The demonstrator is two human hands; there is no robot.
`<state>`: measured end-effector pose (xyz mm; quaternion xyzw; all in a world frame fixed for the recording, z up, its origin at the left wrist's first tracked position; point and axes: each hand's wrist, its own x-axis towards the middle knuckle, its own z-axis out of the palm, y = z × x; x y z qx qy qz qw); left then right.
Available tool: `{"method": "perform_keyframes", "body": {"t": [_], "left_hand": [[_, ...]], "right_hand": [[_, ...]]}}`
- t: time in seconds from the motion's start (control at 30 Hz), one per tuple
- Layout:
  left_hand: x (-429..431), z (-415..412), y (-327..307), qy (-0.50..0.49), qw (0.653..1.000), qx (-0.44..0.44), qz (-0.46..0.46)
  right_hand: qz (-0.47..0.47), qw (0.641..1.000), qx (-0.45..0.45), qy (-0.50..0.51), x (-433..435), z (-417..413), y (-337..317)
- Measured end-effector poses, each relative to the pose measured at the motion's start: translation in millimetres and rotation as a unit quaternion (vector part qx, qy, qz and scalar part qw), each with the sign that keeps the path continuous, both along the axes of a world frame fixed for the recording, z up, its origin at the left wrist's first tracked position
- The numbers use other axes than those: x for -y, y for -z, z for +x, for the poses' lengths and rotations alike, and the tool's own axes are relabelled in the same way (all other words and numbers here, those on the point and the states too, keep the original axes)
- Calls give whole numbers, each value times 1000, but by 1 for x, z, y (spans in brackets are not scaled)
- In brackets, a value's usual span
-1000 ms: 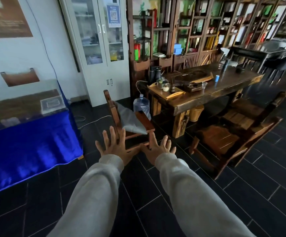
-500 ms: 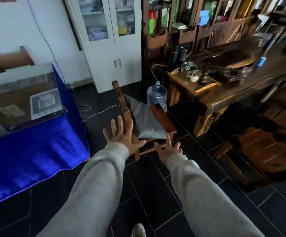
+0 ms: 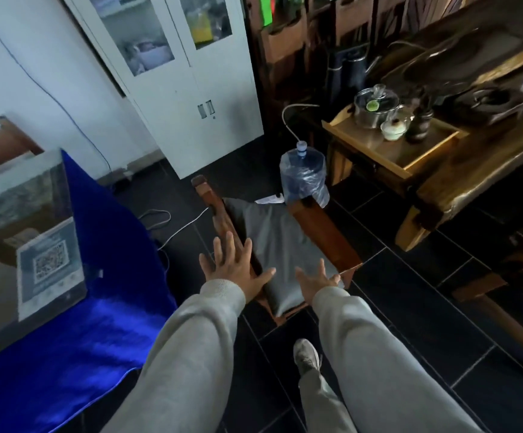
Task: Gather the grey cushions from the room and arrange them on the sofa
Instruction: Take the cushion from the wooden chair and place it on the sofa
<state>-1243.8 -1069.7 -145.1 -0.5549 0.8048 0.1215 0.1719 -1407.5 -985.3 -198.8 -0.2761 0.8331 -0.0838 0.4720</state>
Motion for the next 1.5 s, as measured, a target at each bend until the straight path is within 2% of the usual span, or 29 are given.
{"method": "perform_keyframes", "body": {"t": [0.17, 0.23, 0.43, 0.67, 0.87, 0.97, 1.13, 1.3, 1.37, 1.5], "left_hand": [[93, -39, 17, -3, 998, 46, 33], [121, -49, 20, 1, 997, 58, 43], [237, -101, 64, 56, 991, 106, 67], [375, -124, 156, 114, 973, 155, 125], [437, -106, 234, 54, 964, 145, 217], [444, -108, 241, 41, 973, 105, 199], [414, -141, 216, 62, 981, 64, 173], [340, -181, 159, 135, 966, -1, 222], [298, -188, 137, 167, 950, -27, 263], [191, -180, 91, 219, 914, -61, 337]], "right_hand": [[30, 990, 69, 116, 94, -33, 36], [35, 988, 86, 126, 106, -38, 48], [64, 959, 132, 242, 126, -54, 106], [175, 888, 140, 402, 115, -33, 175], [170, 837, 130, 504, 146, 21, 210], [189, 826, 97, 522, 150, 28, 202], [144, 798, 63, 582, 132, 15, 172], [134, 762, 23, 633, 51, 16, 108], [116, 726, 8, 677, -2, 37, 81], [41, 615, -10, 787, -115, 101, 28]]}}
